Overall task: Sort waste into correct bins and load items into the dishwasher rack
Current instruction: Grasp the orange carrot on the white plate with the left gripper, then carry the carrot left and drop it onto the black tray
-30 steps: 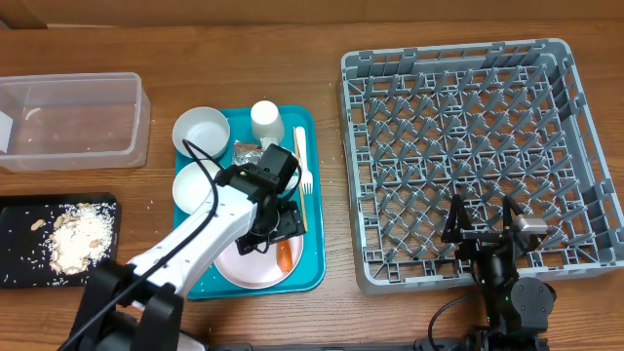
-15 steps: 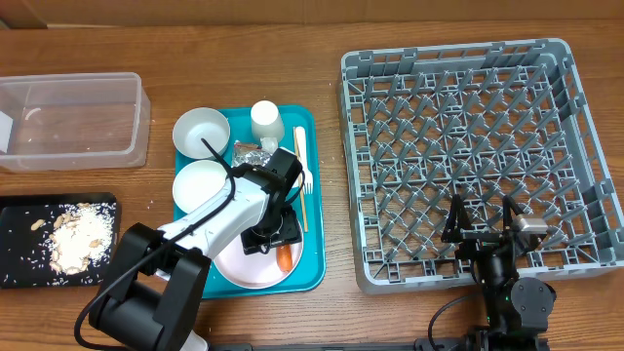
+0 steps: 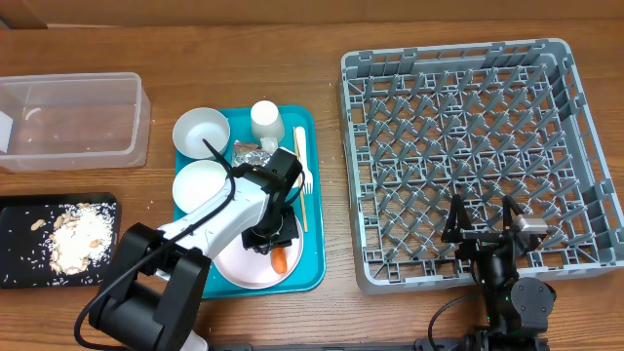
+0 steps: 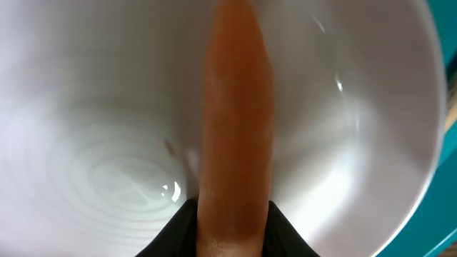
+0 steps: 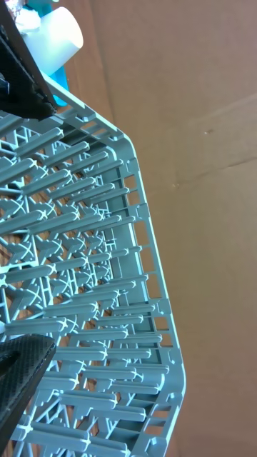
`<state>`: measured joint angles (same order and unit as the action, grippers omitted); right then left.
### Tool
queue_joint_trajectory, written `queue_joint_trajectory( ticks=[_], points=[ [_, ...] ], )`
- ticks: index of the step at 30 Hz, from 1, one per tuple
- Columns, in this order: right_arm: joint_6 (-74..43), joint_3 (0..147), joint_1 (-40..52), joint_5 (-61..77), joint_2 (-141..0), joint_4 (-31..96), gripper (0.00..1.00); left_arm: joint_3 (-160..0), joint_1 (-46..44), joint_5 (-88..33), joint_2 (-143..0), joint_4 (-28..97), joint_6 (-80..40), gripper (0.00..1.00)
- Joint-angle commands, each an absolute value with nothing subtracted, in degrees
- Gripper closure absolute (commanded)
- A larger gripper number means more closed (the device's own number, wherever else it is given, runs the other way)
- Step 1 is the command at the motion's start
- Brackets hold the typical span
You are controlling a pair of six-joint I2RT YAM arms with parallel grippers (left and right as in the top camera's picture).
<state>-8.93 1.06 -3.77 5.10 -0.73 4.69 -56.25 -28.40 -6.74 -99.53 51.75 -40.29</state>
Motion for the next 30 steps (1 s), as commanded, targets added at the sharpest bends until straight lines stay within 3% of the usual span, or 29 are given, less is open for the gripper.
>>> queue_joint_trajectory(
  ticks=[1,5,16,21,30],
  points=[
    [-8.51,0.47,-4.25,4.75,-0.16,4.38,0.0,-57.52,-28.03,-7.49,-99.96,53.15,-40.21,0.87],
    [-8.51,0.47,-4.25,4.75,-0.16,4.36,0.0,-60.2,-27.42,-6.92,-99.96,56.45,-39.18,0.96],
    [-8.51,0.47,-4.25,4.75,-0.16,4.38,0.0,-73.14,-19.2,3.73,-97.82,72.03,-38.94,0.96],
    [-8.51,0.47,-4.25,4.75,-0.16,4.38,0.0,-76.03,-9.28,6.39,-93.27,74.67,-38.87,0.96],
    [-8.51,0.47,-4.25,4.73,-0.16,4.38,0.0,-76.53,17.82,4.78,-87.66,71.46,-38.33,0.93]
  ],
)
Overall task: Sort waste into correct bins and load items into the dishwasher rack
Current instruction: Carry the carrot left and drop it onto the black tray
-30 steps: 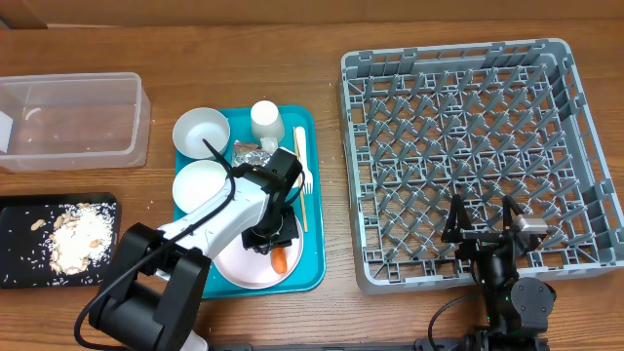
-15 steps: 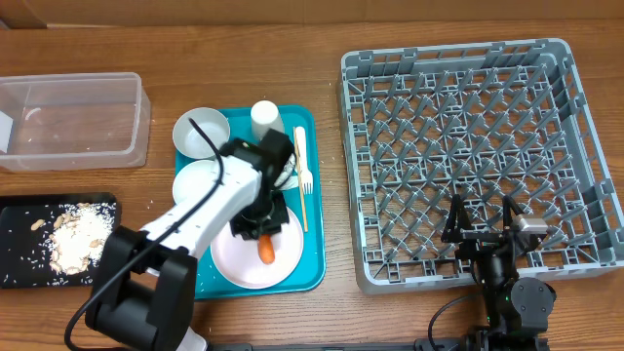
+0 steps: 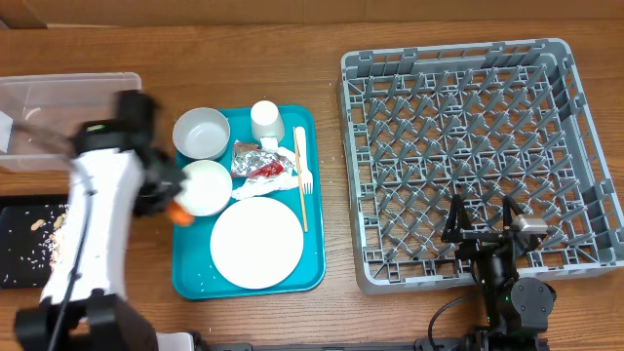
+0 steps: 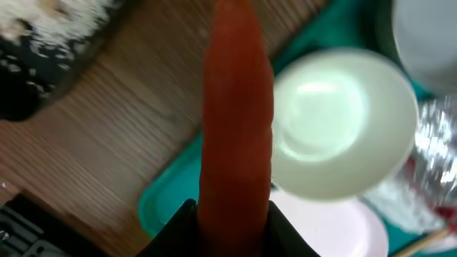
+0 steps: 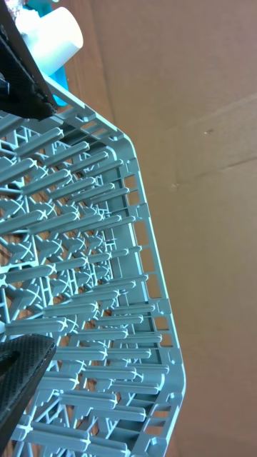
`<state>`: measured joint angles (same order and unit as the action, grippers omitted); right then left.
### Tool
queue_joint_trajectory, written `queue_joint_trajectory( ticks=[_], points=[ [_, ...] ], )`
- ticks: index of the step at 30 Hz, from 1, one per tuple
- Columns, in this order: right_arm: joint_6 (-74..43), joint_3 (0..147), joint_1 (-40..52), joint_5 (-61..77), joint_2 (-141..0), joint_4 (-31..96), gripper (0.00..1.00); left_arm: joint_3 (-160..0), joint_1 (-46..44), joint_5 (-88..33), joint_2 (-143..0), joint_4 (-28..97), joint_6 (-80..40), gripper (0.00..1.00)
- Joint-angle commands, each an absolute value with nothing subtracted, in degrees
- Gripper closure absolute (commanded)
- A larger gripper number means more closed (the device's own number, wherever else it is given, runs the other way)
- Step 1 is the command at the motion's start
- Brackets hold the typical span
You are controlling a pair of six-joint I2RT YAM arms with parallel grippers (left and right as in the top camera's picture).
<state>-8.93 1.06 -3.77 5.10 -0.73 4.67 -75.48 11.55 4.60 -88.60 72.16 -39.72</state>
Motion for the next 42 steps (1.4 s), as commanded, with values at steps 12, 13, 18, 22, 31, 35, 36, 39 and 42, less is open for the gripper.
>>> queue_joint_trajectory(
  ticks=[12,13,18,22,31,35,36,39,42],
  points=[
    [-8.51,0.47,-4.25,4.73,-0.16,4.38,0.0,-74.46,40.16,1.91,-87.85,58.83,-37.5,0.89],
    [-8.51,0.47,-4.25,4.75,-0.16,4.38,0.0,-74.17,40.84,1.87,-87.88,57.58,-37.56,0.88],
    [-8.51,0.47,-4.25,4.75,-0.16,4.38,0.0,-73.84,44.31,2.09,-90.3,52.34,-37.98,0.87],
    [-8.51,0.47,-4.25,4.75,-0.16,4.38,0.0,-73.84,46.7,2.04,-94.0,50.09,-39.83,0.87],
    [-8.51,0.45,-4.25,4.75,-0.16,4.38,0.0,-73.84,50.04,1.85,-103.66,47.66,-39.86,0.86],
    [-8.51,0.47,-4.25,4.75,-0.16,4.38,0.0,-73.84,50.28,1.87,-105.58,47.48,-39.79,0.79],
    [-8.51,0.47,-4.25,4.75,-0.16,4.38,0.0,-73.84,50.26,1.87,-105.65,47.42,-39.79,0.76],
    [-8.51,0.47,-4.25,4.75,-0.16,4.38,0.0,-74.13,50.26,1.85,-105.51,47.31,-39.35,0.61],
    [-8.51,0.47,-4.25,4.75,-0.16,4.38,0.0,-75.18,50.24,1.54,-105.51,47.97,-38.59,0.45]
  ],
)
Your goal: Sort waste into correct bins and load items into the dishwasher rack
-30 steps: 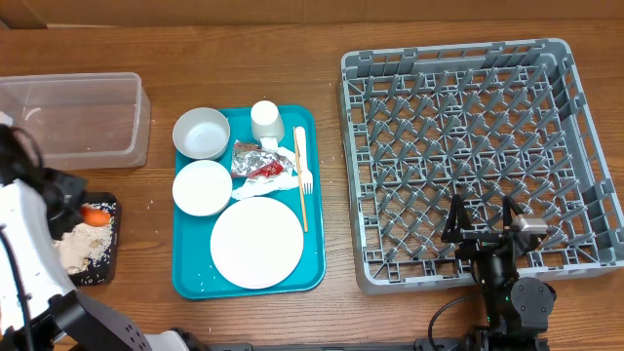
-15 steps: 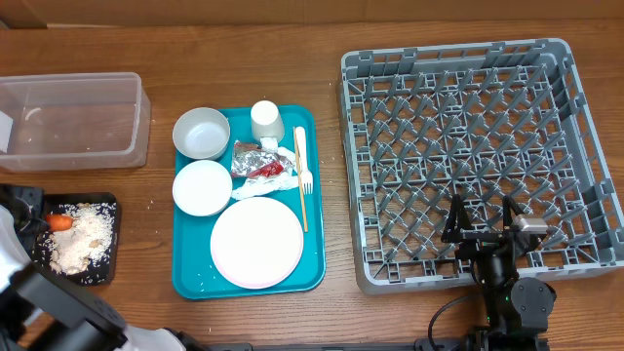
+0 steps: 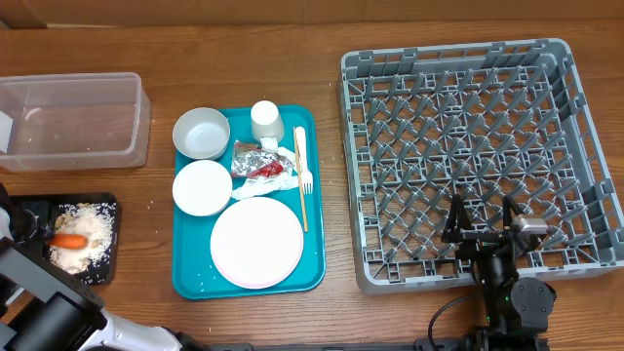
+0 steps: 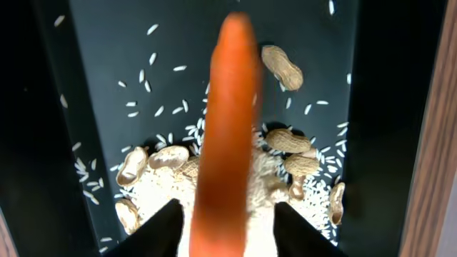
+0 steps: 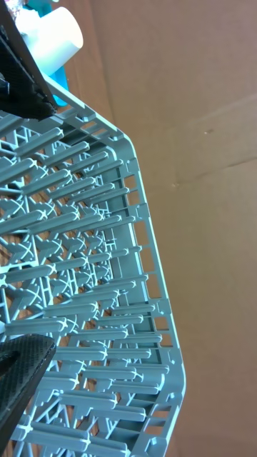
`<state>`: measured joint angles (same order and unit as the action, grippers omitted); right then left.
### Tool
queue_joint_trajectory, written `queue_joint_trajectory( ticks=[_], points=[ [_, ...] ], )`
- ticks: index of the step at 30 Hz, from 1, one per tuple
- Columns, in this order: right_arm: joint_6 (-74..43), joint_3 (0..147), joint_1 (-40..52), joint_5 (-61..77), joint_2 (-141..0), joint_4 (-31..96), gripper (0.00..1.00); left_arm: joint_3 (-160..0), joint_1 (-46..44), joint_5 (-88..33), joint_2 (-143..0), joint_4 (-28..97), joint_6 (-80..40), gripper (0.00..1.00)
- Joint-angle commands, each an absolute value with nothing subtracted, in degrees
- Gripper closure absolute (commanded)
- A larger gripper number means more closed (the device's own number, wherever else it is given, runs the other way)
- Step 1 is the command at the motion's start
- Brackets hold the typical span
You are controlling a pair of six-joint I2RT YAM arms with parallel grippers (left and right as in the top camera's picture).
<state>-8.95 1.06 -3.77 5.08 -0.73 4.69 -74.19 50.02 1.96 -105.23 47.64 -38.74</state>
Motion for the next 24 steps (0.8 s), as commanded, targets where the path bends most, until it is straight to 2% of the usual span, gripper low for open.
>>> queue_joint_trajectory(
  ticks=[1,2,4,15,24],
  points=[
    [-8.51,0.45,-4.25,4.75,-0.16,4.38,0.0,-75.72,50.24,1.3,-105.49,48.49,-38.52,0.41],
    [-8.51,0.47,-4.25,4.75,-0.16,4.38,0.0,-76.4,50.24,0.95,-105.47,49.21,-38.52,0.34],
    [-8.51,0.47,-4.25,4.73,-0.16,4.38,0.0,-77.67,50.24,0.25,-105.41,50.48,-38.52,0.32],
    [-8.51,0.47,-4.25,4.73,-0.16,4.38,0.0,-94.43,49.21,-11.16,-104.55,64.53,-34.35,0.32],
    [-8.51,0.45,-4.25,4.73,-0.16,4.38,0.0,-100.01,37.74,-13.63,-96.55,67.05,-27.81,0.31]
  ],
)
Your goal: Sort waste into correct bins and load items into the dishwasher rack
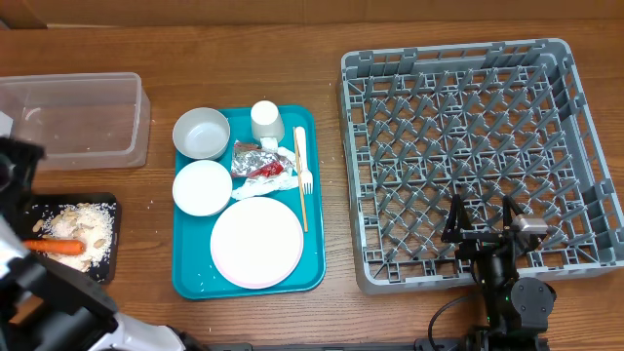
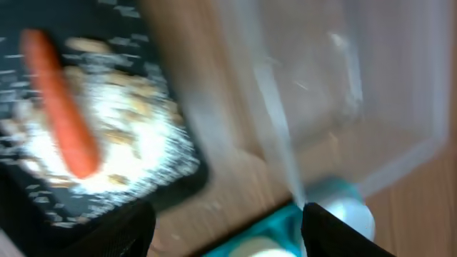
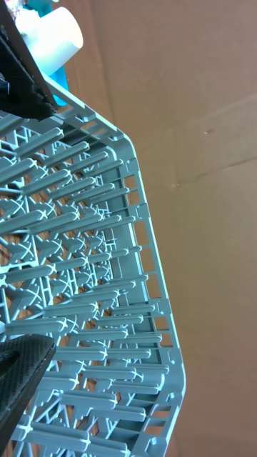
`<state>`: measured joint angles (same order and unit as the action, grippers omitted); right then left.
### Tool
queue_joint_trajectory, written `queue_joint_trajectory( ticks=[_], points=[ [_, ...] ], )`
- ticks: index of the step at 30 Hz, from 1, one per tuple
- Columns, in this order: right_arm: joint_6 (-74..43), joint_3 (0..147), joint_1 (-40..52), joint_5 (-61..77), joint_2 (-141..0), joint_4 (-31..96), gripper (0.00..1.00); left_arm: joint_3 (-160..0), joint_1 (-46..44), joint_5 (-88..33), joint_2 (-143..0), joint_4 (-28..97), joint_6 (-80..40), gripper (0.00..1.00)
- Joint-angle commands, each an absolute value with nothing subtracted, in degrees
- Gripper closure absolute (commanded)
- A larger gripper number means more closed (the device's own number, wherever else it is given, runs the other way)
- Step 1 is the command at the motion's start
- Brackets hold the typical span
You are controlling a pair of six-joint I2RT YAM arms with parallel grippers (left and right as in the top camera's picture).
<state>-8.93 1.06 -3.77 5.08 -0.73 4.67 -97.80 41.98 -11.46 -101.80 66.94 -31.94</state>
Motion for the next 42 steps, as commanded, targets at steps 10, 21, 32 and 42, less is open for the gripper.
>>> queue_joint_trajectory(
  ticks=[10,21,32,42],
  points=[
    [-8.51,0.47,-4.25,4.73,-0.16,4.38,0.0,-99.39,11.07,-13.52,-93.27,65.56,-15.79,0.0],
    [-8.51,0.47,-4.25,4.75,-0.16,4.38,0.0,-99.37,-13.61,-9.17,-105.97,68.38,-9.89,0.0],
    [-8.51,0.47,-4.25,4.73,-0.16,4.38,0.0,-99.39,-19.84,-7.03,-110.87,68.95,-10.74,0.0],
    [-8.51,0.47,-4.25,4.75,-0.16,4.38,0.0,-100.27,-17.54,-2.15,-108.36,73.71,-15.05,0.0]
  ],
)
